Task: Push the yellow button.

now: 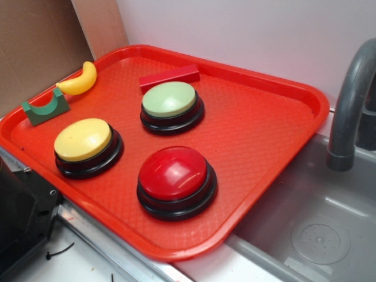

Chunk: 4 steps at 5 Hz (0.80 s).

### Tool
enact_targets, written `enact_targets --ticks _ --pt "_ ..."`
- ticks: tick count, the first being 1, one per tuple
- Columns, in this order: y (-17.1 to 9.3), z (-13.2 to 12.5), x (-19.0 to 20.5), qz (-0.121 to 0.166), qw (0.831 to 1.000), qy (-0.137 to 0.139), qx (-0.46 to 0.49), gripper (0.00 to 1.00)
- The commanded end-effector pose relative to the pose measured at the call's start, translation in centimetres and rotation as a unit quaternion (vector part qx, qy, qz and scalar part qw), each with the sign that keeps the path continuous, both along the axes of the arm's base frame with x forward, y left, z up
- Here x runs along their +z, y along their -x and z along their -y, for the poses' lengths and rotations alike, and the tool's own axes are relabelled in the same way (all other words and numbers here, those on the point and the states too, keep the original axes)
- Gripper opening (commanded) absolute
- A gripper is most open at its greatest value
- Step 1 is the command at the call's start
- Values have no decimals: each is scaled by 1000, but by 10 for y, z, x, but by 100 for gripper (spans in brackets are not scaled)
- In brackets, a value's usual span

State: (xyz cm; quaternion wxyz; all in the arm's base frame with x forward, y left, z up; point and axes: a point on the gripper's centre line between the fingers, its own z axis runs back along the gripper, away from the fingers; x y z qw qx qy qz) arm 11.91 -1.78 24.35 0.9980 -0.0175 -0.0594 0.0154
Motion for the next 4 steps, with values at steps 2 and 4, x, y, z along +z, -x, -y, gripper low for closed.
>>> enact_targets --ticks 2,4 --pt "-23 -12 -50 -6 998 -9 -57 100" --pt "-36 -15 -126 29 997 -33 -68 100"
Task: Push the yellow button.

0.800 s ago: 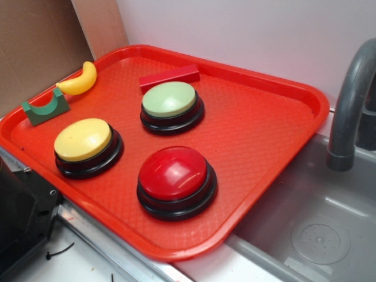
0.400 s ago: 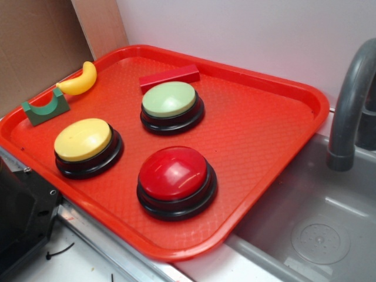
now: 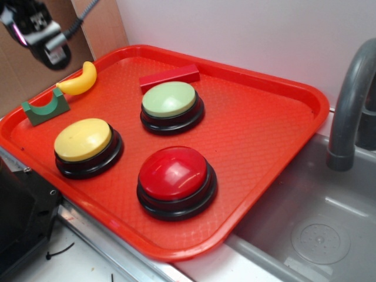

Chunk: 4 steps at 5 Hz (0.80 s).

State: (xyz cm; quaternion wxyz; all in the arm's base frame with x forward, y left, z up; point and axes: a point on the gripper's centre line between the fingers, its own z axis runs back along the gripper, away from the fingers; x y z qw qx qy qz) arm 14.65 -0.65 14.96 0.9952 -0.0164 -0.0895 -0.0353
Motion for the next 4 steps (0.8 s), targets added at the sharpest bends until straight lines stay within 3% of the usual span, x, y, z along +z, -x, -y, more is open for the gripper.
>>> enact_targets --ticks 1,4 --pt "-9 -8 -53 -29 999 -33 -25 100" --pt "-15 -3 -95 -80 994 -61 -41 100"
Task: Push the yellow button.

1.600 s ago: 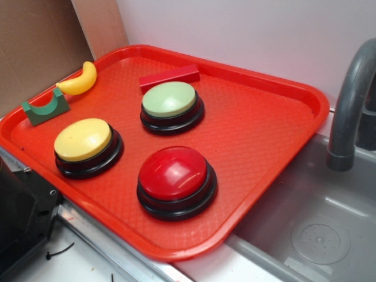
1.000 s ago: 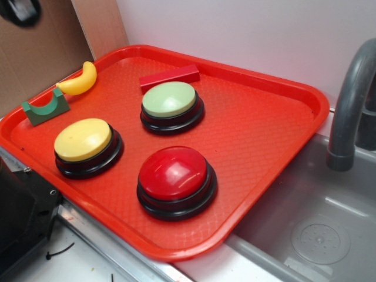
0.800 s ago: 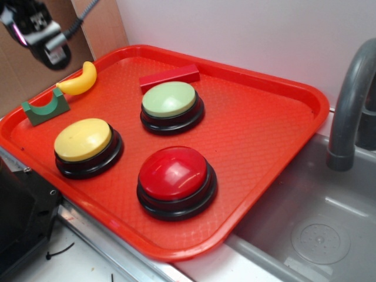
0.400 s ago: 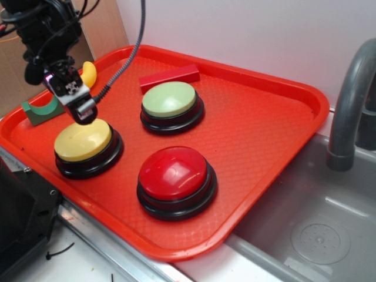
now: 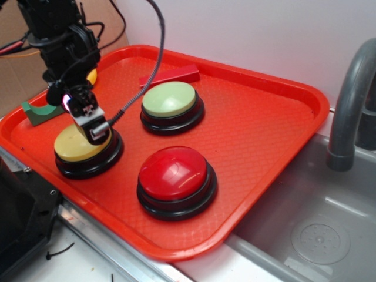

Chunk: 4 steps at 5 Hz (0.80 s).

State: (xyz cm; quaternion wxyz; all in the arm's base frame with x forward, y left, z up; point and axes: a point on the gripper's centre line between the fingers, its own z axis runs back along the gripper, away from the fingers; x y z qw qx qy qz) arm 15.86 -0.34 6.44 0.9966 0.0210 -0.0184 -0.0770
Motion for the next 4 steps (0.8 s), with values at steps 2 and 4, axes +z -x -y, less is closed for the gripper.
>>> enact_targets --ticks 2,4 --pt "-4 -7 -18 -28 999 -30 10 100" --pt "-7 -10 10 -14 999 -38 19 100"
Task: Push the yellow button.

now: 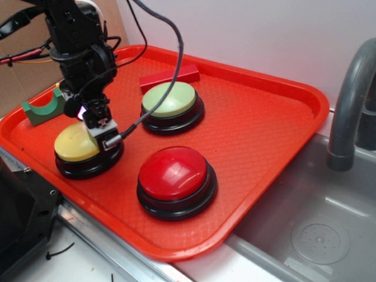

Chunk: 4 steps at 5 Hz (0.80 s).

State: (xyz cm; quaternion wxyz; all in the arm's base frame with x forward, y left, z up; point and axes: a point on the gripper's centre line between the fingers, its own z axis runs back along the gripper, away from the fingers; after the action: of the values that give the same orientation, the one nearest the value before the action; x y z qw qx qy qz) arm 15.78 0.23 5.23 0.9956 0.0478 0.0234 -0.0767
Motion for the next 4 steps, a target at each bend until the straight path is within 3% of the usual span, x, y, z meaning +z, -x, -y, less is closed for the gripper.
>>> enact_targets --ticks 1,3,4 --pt "-7 -9 36 31 999 -17 30 100" --pt "-5 -13 52 20 998 -19 51 100" --pt "-4 -16 54 20 998 -6 57 100"
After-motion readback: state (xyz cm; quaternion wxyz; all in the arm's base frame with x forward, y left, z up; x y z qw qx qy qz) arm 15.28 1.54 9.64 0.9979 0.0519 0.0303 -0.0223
